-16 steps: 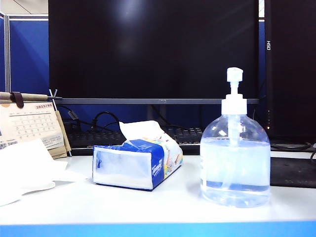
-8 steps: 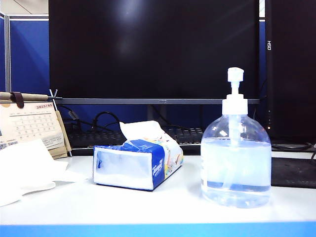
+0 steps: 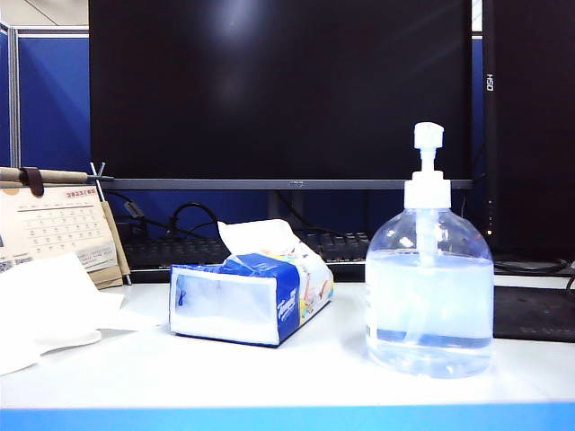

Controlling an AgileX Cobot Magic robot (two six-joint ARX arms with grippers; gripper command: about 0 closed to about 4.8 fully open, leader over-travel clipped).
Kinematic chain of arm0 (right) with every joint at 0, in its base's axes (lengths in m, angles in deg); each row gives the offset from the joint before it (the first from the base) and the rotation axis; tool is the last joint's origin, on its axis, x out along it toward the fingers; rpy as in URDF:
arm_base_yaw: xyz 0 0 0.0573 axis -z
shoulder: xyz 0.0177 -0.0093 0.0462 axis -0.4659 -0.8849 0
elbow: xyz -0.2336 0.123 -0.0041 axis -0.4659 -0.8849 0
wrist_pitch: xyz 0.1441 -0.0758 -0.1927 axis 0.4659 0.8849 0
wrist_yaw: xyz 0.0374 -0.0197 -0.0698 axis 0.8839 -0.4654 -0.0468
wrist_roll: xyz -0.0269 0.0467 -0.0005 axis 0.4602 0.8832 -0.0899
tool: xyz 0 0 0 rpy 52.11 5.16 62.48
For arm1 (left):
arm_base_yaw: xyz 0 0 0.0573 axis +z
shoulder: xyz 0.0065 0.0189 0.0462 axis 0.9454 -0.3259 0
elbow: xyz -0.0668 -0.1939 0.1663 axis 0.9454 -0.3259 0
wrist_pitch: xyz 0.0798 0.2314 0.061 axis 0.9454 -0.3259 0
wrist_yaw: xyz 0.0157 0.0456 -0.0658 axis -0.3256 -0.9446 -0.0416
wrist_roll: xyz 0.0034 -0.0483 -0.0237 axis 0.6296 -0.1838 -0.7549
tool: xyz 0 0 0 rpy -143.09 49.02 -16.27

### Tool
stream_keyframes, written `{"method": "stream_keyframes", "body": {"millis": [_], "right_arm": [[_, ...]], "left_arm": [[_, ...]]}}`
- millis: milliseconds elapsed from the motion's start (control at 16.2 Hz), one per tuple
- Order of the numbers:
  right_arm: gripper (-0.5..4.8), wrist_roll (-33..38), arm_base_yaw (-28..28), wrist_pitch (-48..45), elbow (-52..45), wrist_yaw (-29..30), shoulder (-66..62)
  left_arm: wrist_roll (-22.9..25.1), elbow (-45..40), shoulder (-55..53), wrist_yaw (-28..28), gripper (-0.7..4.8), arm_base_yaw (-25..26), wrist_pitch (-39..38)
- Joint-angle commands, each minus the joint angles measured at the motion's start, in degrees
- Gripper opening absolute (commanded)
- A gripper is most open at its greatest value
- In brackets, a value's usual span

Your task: Pull out a tissue from the tissue dispenser, then press the switch of the alcohol sanitizer bottle to drop some sanitizer on the paper tissue, and finally place the treated tissue on the table.

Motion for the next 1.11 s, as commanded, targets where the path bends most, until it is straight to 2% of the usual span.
{"method": "stream_keyframes", "body": {"millis": [62,246,493,678,1109], "right_arm": [[0.0,-2.5,-2.4,-0.3,-0.3,3.8,-0.5],[0.0,-2.5,-8.3,-0.3,-0.3,4.4,-0.6],[0.0,-2.5,-13.8,-0.4,-0.3,3.4,-0.6],[0.0,-2.5,-14.7,-0.4,-0.3,0.8,-0.5],[-0.01,-0.8,-14.7,-0.5,-0.3,0.7,-0.4]], "left_arm": [[-0.7,-0.3,0.0,-1.7,-0.05,0.0,0.1],[-4.0,-0.3,0.0,-1.6,-0.05,0.0,0.1],[-4.0,-0.3,0.0,-1.6,-0.05,0.0,0.1],[-3.8,-0.3,0.0,-1.7,-0.05,0.0,0.1],[-3.8,-0.3,0.0,-1.7,-0.05,0.0,0.1]]}}
